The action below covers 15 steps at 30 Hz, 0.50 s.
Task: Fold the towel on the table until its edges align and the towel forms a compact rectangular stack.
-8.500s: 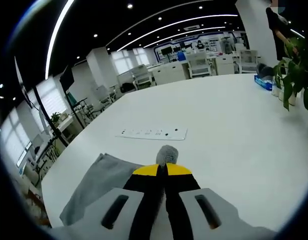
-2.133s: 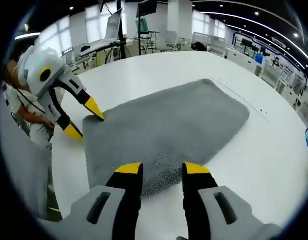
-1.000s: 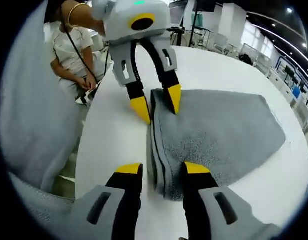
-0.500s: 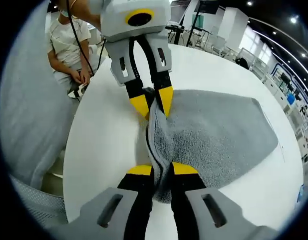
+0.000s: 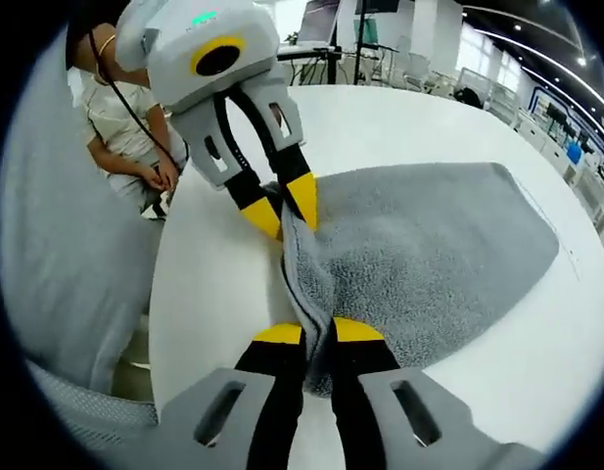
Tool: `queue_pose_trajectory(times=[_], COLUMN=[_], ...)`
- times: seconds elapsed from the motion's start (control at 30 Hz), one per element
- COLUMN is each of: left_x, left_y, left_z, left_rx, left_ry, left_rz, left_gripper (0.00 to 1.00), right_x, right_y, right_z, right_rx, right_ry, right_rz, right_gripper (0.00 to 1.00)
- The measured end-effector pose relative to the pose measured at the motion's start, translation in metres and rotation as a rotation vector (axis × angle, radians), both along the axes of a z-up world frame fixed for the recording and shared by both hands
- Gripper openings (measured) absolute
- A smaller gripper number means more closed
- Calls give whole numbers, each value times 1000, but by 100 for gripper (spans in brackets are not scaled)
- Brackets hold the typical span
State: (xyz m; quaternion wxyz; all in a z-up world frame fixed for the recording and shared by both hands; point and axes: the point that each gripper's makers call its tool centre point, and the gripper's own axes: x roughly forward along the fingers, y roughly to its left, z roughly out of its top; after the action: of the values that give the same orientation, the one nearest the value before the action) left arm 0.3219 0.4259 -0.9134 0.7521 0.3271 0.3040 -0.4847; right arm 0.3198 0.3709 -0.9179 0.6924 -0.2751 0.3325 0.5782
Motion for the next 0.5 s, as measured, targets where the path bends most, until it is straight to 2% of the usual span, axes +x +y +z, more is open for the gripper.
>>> queue_pose_trajectory(times=[0.1, 0.23, 0.5], left_x=[-10, -25, -63], left_y=[0, -2, -5], left_z=[1, 1, 1], left_rx=[-8, -12, -40], left_ry=[8, 11, 38], left_rz=[3, 4, 17], left_gripper=[8, 8, 8], right_x=[-12, -24, -63], right_y=[0, -1, -7], right_z=[0, 0, 0], right_rx=[-5, -11, 11], right_ry=[45, 65, 100], right_rz=[1, 10, 28], right_gripper=[6, 6, 6])
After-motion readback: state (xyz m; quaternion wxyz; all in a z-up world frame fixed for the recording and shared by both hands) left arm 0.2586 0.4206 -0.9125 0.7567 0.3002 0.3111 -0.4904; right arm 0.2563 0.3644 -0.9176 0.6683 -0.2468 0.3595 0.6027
